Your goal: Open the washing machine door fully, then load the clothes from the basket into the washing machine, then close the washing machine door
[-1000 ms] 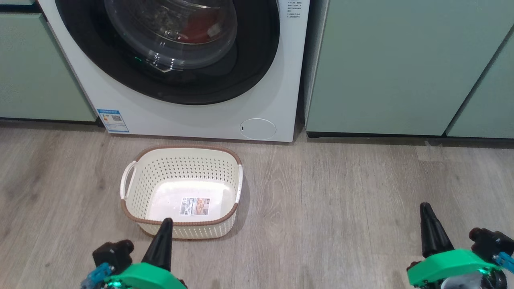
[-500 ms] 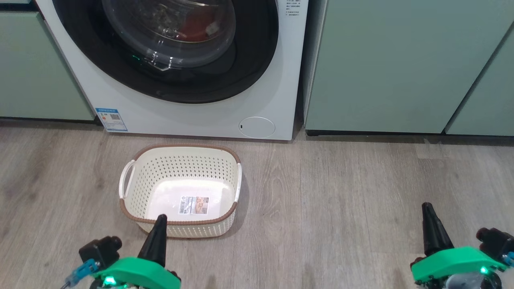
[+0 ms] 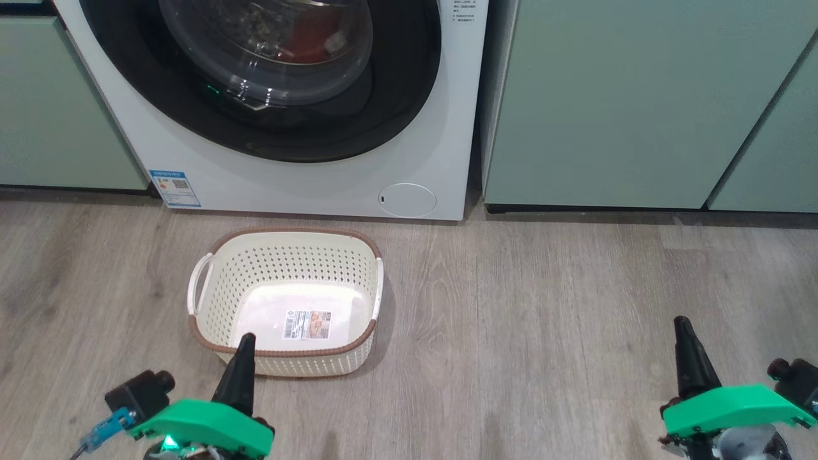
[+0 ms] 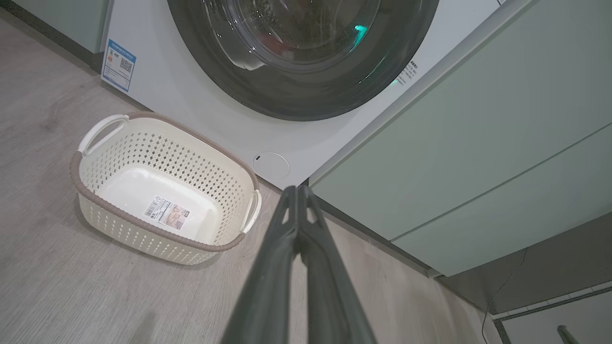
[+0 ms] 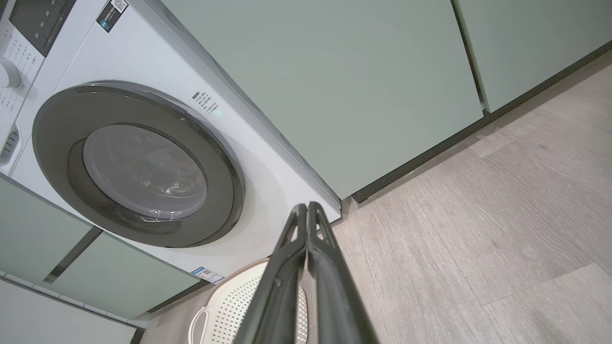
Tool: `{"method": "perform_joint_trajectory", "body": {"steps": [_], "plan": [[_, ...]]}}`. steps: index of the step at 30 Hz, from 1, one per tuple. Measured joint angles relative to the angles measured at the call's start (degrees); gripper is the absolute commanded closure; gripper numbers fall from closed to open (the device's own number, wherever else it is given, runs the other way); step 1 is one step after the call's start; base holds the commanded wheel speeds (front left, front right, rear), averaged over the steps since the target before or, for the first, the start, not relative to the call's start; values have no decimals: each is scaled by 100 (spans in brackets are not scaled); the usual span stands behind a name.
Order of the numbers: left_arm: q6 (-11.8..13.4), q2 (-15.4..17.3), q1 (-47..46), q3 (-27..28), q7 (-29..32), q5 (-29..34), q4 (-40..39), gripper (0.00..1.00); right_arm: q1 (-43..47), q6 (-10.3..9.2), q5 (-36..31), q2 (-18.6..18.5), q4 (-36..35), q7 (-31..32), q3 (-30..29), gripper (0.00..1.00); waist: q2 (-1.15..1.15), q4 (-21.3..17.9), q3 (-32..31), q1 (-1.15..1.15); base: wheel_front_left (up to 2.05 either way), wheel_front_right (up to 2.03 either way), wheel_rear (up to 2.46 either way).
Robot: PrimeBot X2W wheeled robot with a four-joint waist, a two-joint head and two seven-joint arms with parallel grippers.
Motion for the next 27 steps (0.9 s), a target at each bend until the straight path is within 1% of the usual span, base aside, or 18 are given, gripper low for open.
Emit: {"method": "perform_joint_trajectory", "body": {"steps": [27], "plan": [[-130, 2, -137, 338, 447, -1656, 32, 100, -220, -1, 1670, 0, -2, 425, -76, 100, 0, -44, 70, 0, 0, 0, 0]]}}
